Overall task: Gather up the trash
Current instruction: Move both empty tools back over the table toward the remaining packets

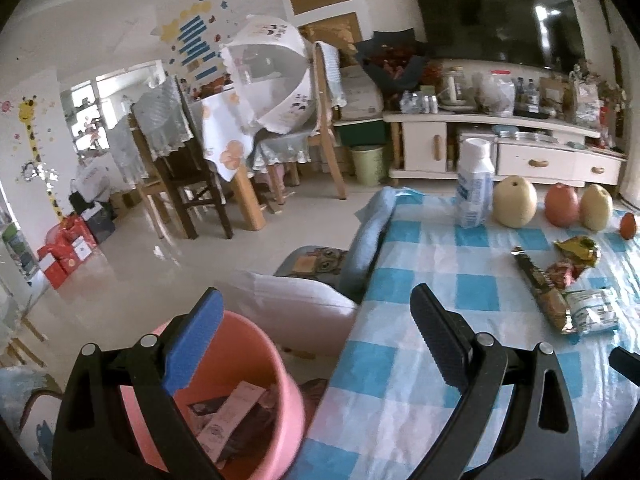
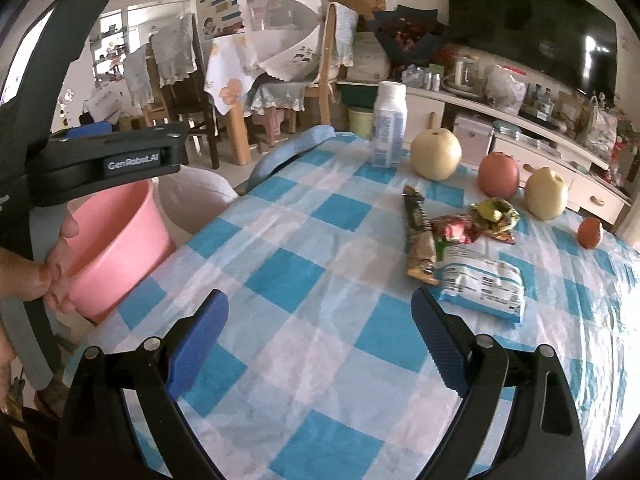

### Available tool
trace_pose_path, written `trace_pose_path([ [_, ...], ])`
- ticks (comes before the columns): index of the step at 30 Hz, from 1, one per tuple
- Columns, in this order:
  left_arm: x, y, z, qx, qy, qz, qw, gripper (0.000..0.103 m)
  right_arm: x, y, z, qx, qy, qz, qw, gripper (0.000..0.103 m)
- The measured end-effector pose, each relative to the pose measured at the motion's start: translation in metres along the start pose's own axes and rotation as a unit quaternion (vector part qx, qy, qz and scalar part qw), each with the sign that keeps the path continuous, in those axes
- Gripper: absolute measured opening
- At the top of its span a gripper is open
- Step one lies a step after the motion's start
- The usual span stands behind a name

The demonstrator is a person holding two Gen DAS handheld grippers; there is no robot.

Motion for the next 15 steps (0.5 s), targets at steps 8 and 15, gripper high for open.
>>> trace_pose_path([
  [8, 0.001, -0.018, -0.001, 0.038, 0.001, -0.007, 0.9993, 0.095, 0.002, -0.021, -0.006, 0.021, -0.005, -0.007, 1.0, 0.092],
  [15, 0.002, -0.04, -0.004, 0.07, 0.002, -0.001, 0.9976, 0.095, 0.004, -0.037, -0.011, 0.035, -0.007, -0.011, 0.999, 0.092],
])
Point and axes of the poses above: each gripper's, at about its wrist camera, not at the fingertips, and z roughly the way its jaws point, y to its left, x to its underside, the point moved 4 cm from there along z, roughly the way its jaws point, and after that the axes turned 13 degrees about -y, right-handed, at the moved point
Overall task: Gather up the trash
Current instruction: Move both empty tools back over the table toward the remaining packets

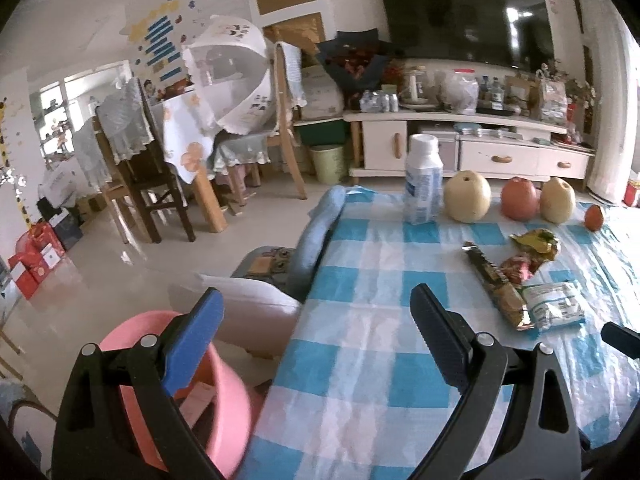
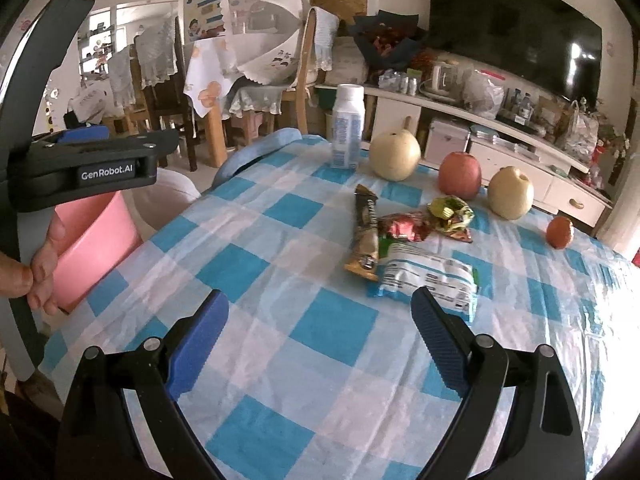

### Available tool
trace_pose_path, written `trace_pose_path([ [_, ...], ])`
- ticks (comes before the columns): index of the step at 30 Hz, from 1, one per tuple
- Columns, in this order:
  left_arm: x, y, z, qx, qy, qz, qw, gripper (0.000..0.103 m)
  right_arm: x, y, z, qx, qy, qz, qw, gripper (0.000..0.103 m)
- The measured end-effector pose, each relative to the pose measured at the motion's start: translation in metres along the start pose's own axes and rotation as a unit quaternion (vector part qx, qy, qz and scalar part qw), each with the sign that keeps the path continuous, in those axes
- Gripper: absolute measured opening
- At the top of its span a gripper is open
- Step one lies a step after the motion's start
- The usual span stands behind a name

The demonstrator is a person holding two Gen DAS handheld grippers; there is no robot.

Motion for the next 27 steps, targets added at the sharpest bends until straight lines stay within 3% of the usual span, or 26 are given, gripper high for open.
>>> trace_pose_path([
  [9, 0.002, -0.025, 0.001, 0.039, 0.005, -0.005, 0.9992, 0.095, 0.001, -0.02, -0.007, 0.019, -0.006, -0.007, 1.0, 0.092],
  [27, 0.007, -0.074, 0.002, 0.081, 0.015, 0.019, 0.9964, 0.095, 0.006, -0.054, -0.012, 0.034, 0.0, 0.008, 0.999, 0.092],
])
Point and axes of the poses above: each gripper's, at about its wrist camera, not at the fingertips, and z roughly the way its jaws point, y to its left, x to its underside, the point moved 4 cm from there along z, roughly the way its jaws point, and after that the axes turned 13 degrees about -y, right-handed, at the moved point
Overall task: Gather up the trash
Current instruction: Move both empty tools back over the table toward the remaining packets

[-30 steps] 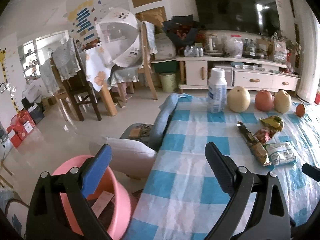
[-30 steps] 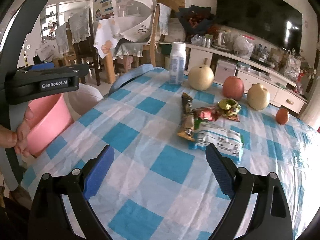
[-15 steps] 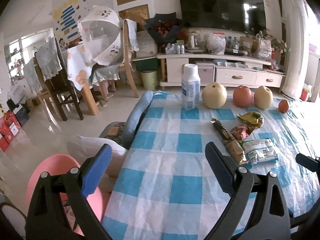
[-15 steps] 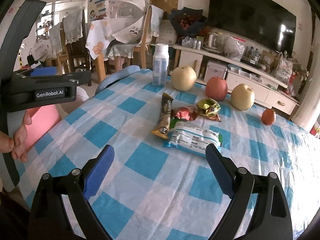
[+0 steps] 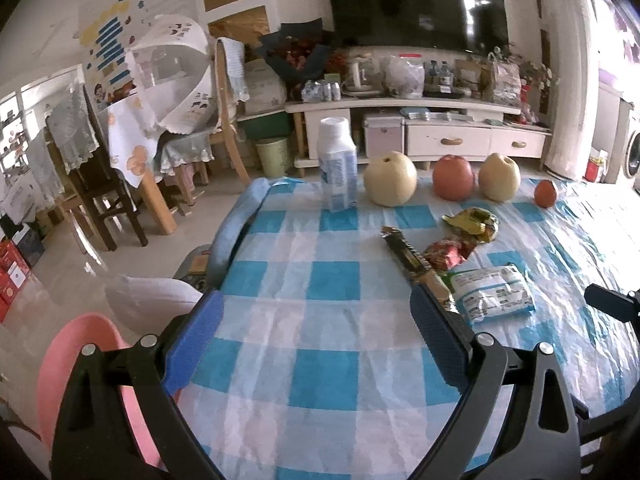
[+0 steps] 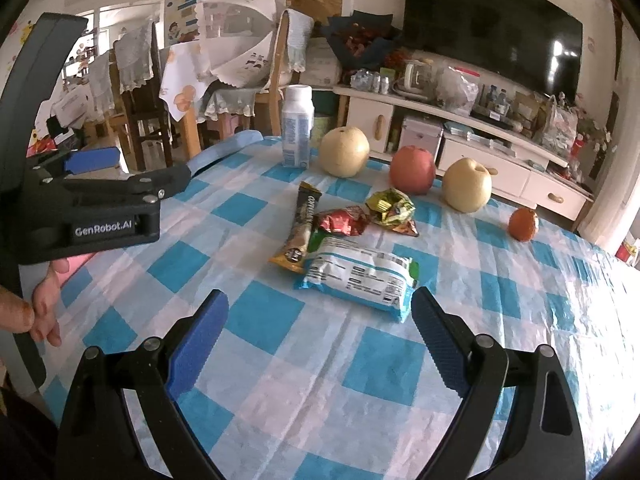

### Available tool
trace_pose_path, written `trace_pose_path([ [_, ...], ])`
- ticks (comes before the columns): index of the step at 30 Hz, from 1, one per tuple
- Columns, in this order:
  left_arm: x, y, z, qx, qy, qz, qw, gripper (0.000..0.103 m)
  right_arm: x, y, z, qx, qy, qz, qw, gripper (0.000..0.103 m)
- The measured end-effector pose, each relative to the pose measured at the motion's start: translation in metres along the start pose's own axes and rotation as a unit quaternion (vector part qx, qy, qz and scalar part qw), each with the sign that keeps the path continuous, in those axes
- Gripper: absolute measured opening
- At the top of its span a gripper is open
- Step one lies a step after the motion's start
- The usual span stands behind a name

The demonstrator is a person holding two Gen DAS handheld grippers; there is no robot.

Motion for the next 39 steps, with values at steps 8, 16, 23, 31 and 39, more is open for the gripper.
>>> trace_pose_path([
  [8, 0.002, -0.021, 0.007, 0.027, 0.009, -0.001, 0.9996, 0.095, 0.004, -0.023, 0.002, 0.01, 0.012, 0.01, 1.0, 0.092],
  [16, 0.004, -0.048, 0.015, 0.062, 0.022, -0.008, 0.9978, 0.095, 0.006, -0.067, 0.003, 0.031, 0.025, 0.041, 0.998, 0.092],
  [23, 0.01, -0.074, 0.026, 0.1, 0.042, -0.013, 0.994, 0.095, 0.014, -0.111, 0.011, 0.038, 0.044, 0.098, 0.993, 0.092],
  [31, 0.015, -0.091, 0.049, 0.125, 0.072, -0.033, 0.989, 0.095, 0.018, -0.12, 0.023, 0.018, 0.067, 0.107, 0.992, 0.092],
  [39, 0.021, -0.081, 0.087, 0.121, 0.103, -0.08, 0.9841, 0.093, 0.021, -0.113, 0.046, -0.011, 0.082, 0.113, 0.99, 0.092],
])
Point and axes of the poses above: each gripper's, at about its wrist camera, not at the fingertips, and z roughly the way its jaws point, y to its left, x to its underside, the point moved 4 cm from there along z, roughly the way its jaws point, and after that the axes turned 13 degrees about -y, right-handed, at the moved point
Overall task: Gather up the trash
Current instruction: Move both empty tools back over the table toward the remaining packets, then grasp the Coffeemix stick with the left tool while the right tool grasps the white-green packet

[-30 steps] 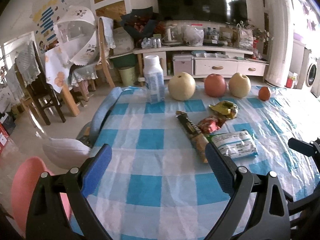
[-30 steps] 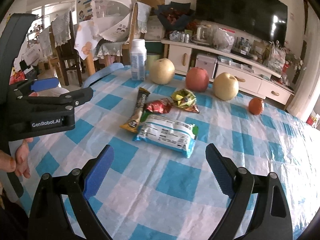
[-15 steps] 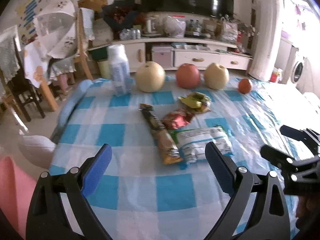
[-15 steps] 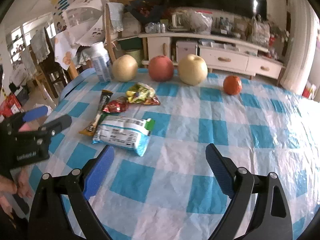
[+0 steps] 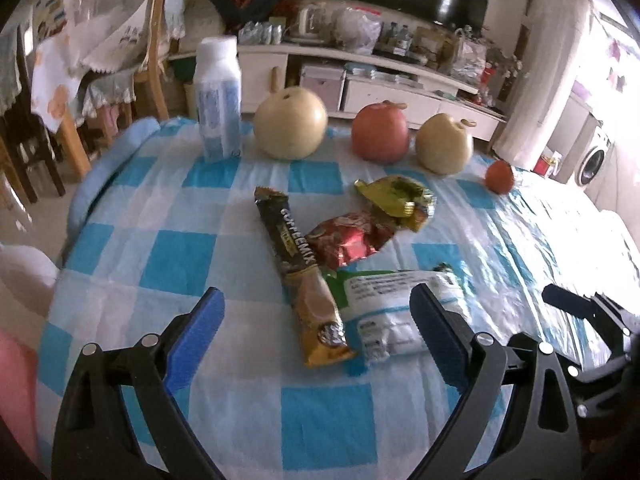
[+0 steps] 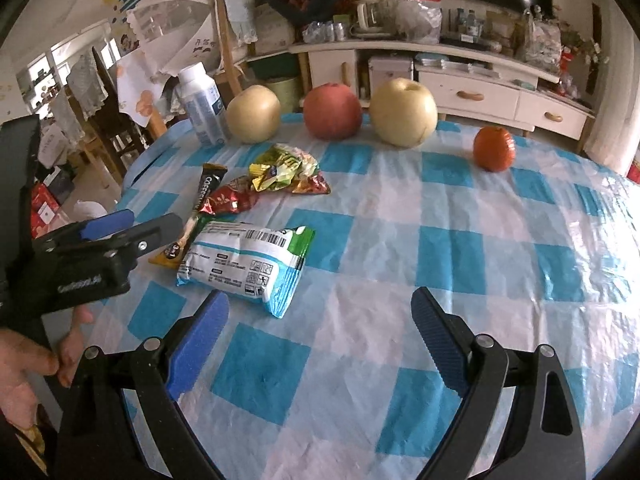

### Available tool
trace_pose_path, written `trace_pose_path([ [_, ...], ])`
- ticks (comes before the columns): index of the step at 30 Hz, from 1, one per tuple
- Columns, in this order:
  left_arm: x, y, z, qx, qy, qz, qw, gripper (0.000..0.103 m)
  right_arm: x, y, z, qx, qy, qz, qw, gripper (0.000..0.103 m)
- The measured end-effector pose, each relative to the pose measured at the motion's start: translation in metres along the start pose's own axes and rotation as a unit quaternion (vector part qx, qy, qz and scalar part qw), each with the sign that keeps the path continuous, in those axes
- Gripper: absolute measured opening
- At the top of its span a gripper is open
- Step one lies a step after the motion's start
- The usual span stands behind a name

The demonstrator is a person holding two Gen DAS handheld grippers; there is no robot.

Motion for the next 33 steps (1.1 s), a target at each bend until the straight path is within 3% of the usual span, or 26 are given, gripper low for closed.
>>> trace_pose_path([
  [10, 0.005, 0.007, 0.033, 0.008, 0.029, -0.02, 0.9993, 0.074, -0.004, 0.018, 0.016, -0.037, 0.001, -0.007, 0.999, 0.092],
  [16, 0.005, 0.011, 0.038, 0.004, 0.024, -0.022, 0.9995, 0.053, -0.002, 0.021, 0.026, -0.045, 0.007, -0.008, 0.999, 0.092],
  [20, 0.006, 0.014, 0.036, -0.019, 0.028, 0.01, 0.9994, 0.031, 0.001, 0.022, 0.035, -0.052, 0.019, -0.003, 0.998, 0.092],
  [24, 0.008, 0.027, 0.03, -0.016, 0.035, -0.002, 0.9992, 0.025, 0.002, 0.027, 0.038, -0.059, 0.019, -0.014, 0.998, 0.092],
  [33, 0.017, 0.04, 0.015, -0.017, 0.05, 0.01, 0.9986, 0.025, -0.001, 0.028, 0.048, -0.06, 0.018, -0.019, 0.998, 0.092],
])
Point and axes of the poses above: each gripper's, at about its wrist camera, not at the fingertips, and z roughly the way its jaws point, y to its left, x to its underside, the point moved 4 cm from there along z, roughly the way its jaws point, and after that the axes turned 13 degrees about -y, right-handed, at the moved point
